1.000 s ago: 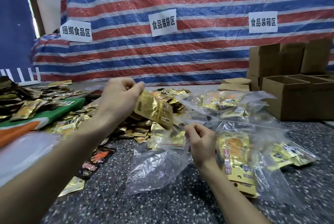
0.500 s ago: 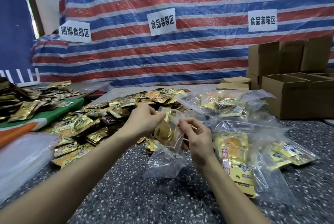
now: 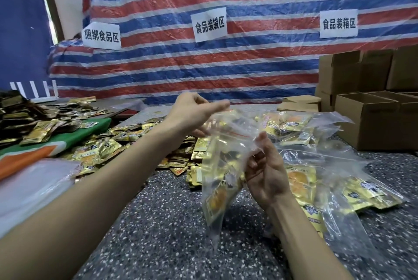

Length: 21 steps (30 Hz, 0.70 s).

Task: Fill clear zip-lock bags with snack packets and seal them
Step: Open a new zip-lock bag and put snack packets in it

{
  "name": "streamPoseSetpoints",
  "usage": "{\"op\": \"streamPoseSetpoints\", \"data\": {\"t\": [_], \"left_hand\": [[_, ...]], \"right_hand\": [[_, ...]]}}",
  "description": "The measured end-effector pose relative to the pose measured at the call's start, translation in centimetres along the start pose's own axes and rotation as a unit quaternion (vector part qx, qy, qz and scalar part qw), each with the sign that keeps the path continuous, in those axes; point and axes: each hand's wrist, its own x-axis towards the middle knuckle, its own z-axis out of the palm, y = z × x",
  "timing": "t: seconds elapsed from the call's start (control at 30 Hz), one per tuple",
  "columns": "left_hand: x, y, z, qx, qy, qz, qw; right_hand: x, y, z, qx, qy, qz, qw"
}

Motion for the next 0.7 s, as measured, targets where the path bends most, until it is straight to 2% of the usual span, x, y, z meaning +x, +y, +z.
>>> {"op": "streamPoseSetpoints", "data": {"t": [0.07,0.13,0.17,0.23,0.3,0.4,0.57,0.7], "left_hand": [[0.3,-1.3,0.0,-0.02,0.017,-0.047,0.999],[0.5,-3.5,0.2,0.018,0.034,-0.062,0.997],[0.4,-5.0,0.4,0.058,0.019,-0.056,0.997],[-0.1,-8.2,0.8,0.156,-0.073,-0.039,0.984],[-0.7,-11.0,1.3,0.205,-0.176,-0.033,0.962],[-1.6,-13.4,1.8,0.225,-0.24,-0.02,0.944],[-1.2,-15.6,1.7,0.237,-0.175,-0.026,0.955],[-0.8,-16.2,1.5,0.263,-0.154,-0.024,0.952]], "right_hand": [[0.0,0.0,0.0,-0.002,-0.006,0.011,1.0],[0.0,-0.1,-0.1,-0.026,-0.007,0.01,1.0],[0.0,-0.1,0.0,-0.04,-0.005,0.009,0.999],[0.0,-0.1,0.0,-0.058,0.003,0.009,0.998],[0.0,-0.1,0.1,-0.056,0.011,0.011,0.998],[0.0,-0.1,-0.1,-0.04,0.017,0.016,0.999],[-0.2,0.0,0.2,-0.058,-0.003,0.029,0.998],[-0.4,0.0,0.5,-0.072,-0.023,0.047,0.996]]}}
